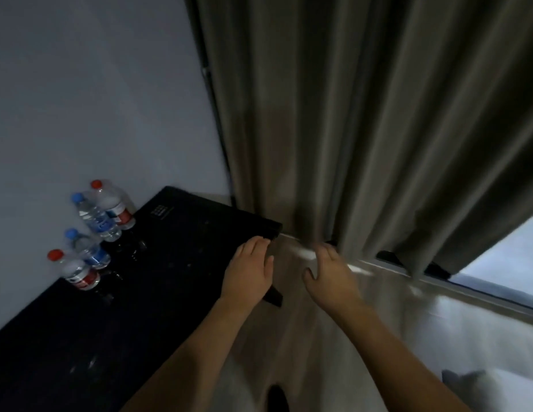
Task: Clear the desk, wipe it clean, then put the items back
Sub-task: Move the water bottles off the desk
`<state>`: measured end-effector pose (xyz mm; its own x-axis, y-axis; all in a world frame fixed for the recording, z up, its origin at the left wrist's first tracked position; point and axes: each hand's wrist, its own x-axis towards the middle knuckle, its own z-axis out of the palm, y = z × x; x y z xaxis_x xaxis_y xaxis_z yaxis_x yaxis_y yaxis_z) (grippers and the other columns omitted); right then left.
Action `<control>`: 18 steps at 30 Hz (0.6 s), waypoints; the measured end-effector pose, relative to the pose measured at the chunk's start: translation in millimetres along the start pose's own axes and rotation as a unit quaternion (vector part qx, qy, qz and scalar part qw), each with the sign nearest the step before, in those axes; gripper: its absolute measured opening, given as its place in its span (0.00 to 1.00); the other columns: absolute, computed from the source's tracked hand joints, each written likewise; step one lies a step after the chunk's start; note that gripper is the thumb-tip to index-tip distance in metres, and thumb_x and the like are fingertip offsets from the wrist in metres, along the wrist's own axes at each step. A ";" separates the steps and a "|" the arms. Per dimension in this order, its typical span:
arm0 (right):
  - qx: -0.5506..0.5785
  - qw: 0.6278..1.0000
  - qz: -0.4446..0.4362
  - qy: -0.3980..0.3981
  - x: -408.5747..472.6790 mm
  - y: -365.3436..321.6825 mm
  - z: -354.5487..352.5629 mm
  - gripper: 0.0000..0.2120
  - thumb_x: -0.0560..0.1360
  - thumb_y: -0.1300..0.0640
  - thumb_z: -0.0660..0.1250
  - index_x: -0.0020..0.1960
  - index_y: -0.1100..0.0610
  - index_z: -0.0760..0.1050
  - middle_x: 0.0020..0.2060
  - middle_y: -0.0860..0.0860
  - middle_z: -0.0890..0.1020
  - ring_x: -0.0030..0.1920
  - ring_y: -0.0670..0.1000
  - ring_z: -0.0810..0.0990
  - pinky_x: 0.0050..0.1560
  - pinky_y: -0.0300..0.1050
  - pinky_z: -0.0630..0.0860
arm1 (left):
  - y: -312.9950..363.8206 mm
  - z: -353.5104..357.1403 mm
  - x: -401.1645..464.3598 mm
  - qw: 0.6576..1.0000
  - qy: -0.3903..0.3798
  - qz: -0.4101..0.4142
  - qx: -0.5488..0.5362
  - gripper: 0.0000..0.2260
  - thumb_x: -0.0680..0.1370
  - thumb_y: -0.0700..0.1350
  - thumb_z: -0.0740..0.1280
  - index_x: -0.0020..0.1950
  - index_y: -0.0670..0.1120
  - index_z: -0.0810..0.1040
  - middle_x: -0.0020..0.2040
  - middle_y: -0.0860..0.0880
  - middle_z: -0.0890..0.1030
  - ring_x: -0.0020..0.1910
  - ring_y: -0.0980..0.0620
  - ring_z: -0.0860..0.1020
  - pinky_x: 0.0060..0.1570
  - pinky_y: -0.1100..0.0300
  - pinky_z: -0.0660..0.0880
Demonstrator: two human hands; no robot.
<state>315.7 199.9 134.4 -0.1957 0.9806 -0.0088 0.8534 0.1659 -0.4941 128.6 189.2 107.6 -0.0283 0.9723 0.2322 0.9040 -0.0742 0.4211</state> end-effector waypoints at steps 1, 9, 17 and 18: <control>-0.002 1.000 -0.014 -0.014 18.9 -3.9 5.2 0.26 0.75 0.54 0.65 0.71 0.58 0.66 0.68 0.56 0.71 0.66 0.57 0.71 0.66 0.49 0.68 | -11.1 3.0 13.9 1.000 0.002 -0.016 -0.001 0.19 0.82 0.50 0.59 0.72 0.45 0.70 0.70 0.47 0.71 0.69 0.49 0.68 0.69 0.54 0.67; -0.014 0.989 -0.127 -0.071 164.0 -57.8 25.9 0.25 0.74 0.55 0.66 0.70 0.58 0.68 0.64 0.56 0.74 0.62 0.57 0.74 0.63 0.47 0.70 | -88.3 0.2 117.8 0.989 0.071 -0.122 -0.047 0.19 0.82 0.48 0.57 0.73 0.45 0.68 0.70 0.48 0.70 0.67 0.49 0.68 0.67 0.59 0.62; 0.009 0.947 -0.266 -0.178 261.2 -148.2 80.6 0.25 0.77 0.56 0.64 0.73 0.58 0.66 0.68 0.55 0.71 0.67 0.54 0.71 0.69 0.45 0.66 | -180.6 -34.2 129.6 0.956 0.122 -0.263 -0.040 0.18 0.81 0.49 0.61 0.71 0.48 0.70 0.68 0.50 0.71 0.67 0.51 0.70 0.67 0.55 0.69; 0.010 0.938 -0.293 -0.186 269.0 -163.1 91.3 0.25 0.76 0.56 0.64 0.73 0.58 0.66 0.68 0.55 0.71 0.67 0.55 0.71 0.70 0.45 0.66 | -194.3 -42.6 124.5 0.946 0.138 -0.294 -0.028 0.18 0.81 0.49 0.62 0.70 0.48 0.70 0.68 0.50 0.71 0.66 0.51 0.70 0.66 0.55 0.70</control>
<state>79.8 427.2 133.2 -0.7863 0.6171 -0.0308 0.5382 0.6597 -0.5245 -68.8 315.2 92.0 -0.6354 0.7554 0.1600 0.6739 0.4415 0.5924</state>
